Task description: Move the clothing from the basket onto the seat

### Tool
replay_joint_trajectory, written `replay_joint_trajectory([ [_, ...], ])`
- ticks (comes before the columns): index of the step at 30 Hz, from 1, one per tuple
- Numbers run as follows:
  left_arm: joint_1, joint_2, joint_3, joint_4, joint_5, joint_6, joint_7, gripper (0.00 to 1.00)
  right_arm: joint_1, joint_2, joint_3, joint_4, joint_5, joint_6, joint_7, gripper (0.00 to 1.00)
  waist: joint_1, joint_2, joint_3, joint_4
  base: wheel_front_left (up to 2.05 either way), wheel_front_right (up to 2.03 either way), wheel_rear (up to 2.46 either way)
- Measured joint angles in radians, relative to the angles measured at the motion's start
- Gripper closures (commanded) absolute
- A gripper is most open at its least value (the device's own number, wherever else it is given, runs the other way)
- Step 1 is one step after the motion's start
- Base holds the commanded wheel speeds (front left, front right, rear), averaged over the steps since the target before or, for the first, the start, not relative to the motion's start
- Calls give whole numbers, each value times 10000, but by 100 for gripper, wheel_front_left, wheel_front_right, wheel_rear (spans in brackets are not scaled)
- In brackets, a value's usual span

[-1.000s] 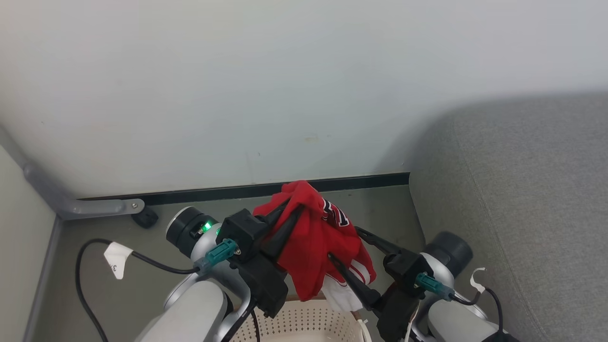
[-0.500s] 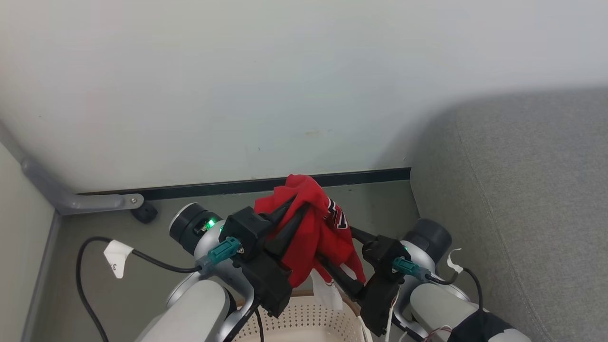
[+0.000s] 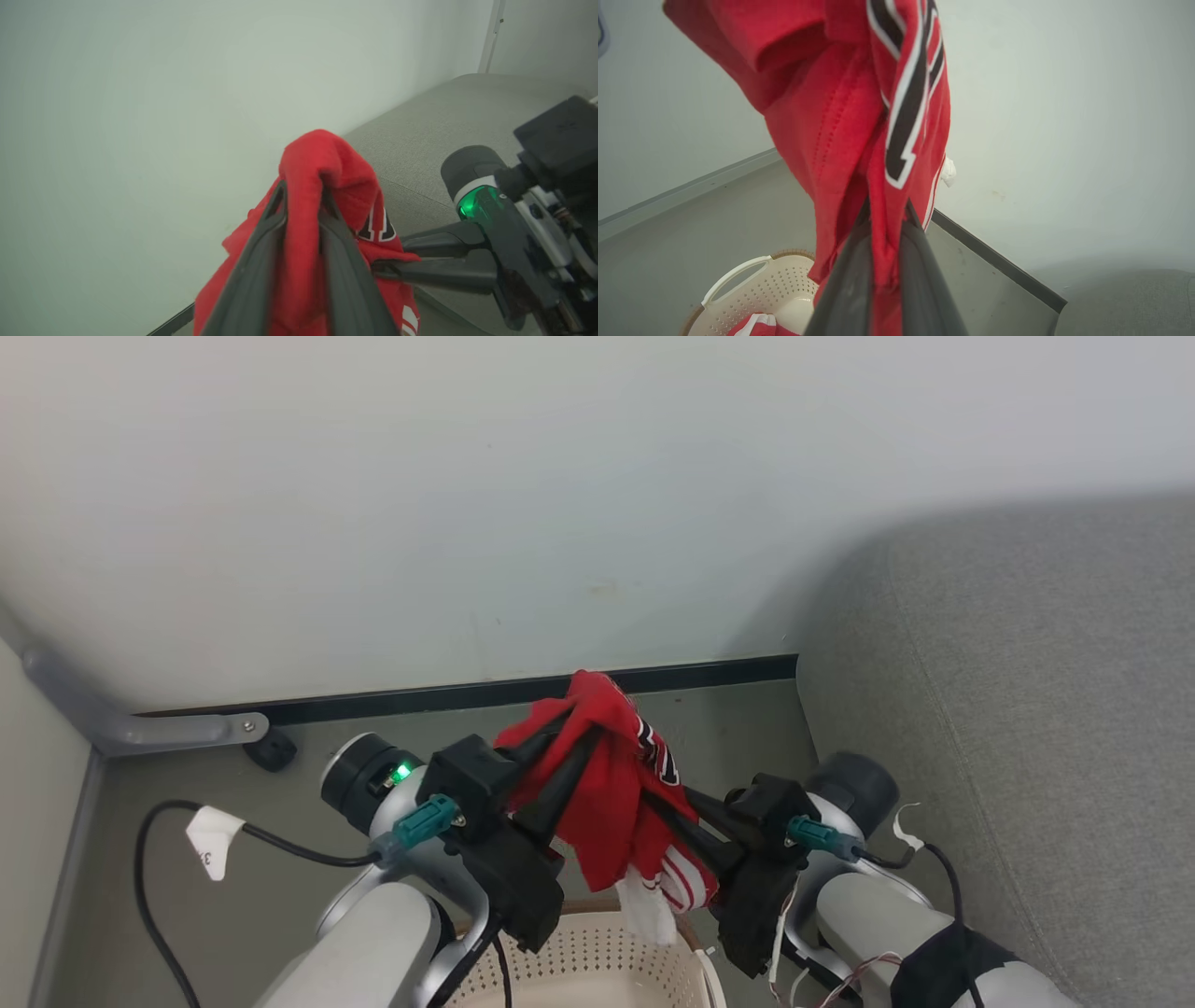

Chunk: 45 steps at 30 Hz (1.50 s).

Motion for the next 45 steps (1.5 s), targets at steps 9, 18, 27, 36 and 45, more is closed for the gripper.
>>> replay_joint_trajectory([
  [9,316,161,301,-44,-353,171,-117,0,-13,-897,-807,-541,633,2,2,100,-1,0,11,-426,0,0,0],
  [18,731,161,165,-322,-483,127,-238,0,10,-2105,-1837,-1106,825,2,2,100,0,0,-51,-1125,0,0,0],
  [27,1216,127,-88,-660,-545,125,-380,0,718,-2943,-2405,-1843,815,-167,2,100,-1,0,-131,-2074,0,0,0],
  [36,1603,-25,-341,-915,-583,125,-510,0,1624,-3496,-2951,-2654,815,-635,2,100,-1,-1,-218,-3158,0,0,0],
  [45,1760,-151,-506,-1149,-579,142,-541,0,2372,-3793,-3254,-3373,759,-855,2,100,-2,-1,-336,-4288,0,0,0],
])
